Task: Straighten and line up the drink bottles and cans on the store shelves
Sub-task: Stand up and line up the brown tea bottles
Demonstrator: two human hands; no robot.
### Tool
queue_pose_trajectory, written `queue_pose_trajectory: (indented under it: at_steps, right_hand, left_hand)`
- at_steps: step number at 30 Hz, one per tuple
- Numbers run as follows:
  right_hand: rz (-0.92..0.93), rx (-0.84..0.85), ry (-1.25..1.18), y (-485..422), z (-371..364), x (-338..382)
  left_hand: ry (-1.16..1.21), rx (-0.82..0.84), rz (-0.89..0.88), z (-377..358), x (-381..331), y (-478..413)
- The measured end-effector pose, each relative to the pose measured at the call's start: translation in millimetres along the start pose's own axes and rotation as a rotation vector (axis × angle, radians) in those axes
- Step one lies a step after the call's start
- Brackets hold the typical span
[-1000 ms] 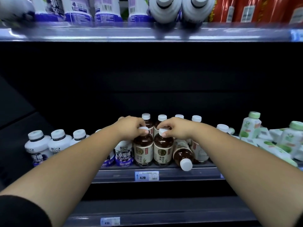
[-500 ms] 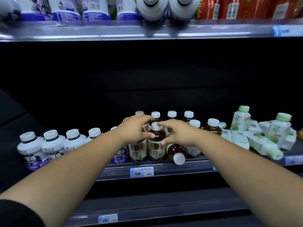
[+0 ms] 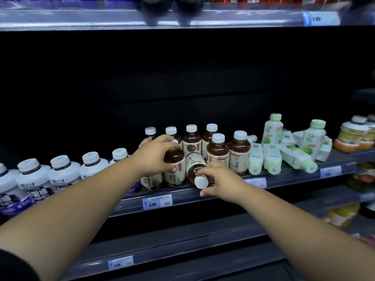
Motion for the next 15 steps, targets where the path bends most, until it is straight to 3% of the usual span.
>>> queue_pose_trajectory:
  at_steps: [8, 15]
  right_hand:
    - [-0.026, -0.084, 0.023, -7.2, -8.9, 5.4]
    - [0.04, -0.13, 0.095, -38.2, 61.3, 32.2]
  left_hand:
    - [0.026, 0.002, 0.015, 0.2, 1.5, 2.0]
    - [0.089, 0.005, 0.032, 1.0, 4.3, -0.4]
Point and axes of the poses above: each hand's wrist, its own y-axis away from the middle knuckle, its own z-axis out of the back of the hand, x = y × z, the point moved 6 cm from there along -y, towards the middle knuckle, and after that the axes turned 3 degrees about -z, right-handed, at the moved point
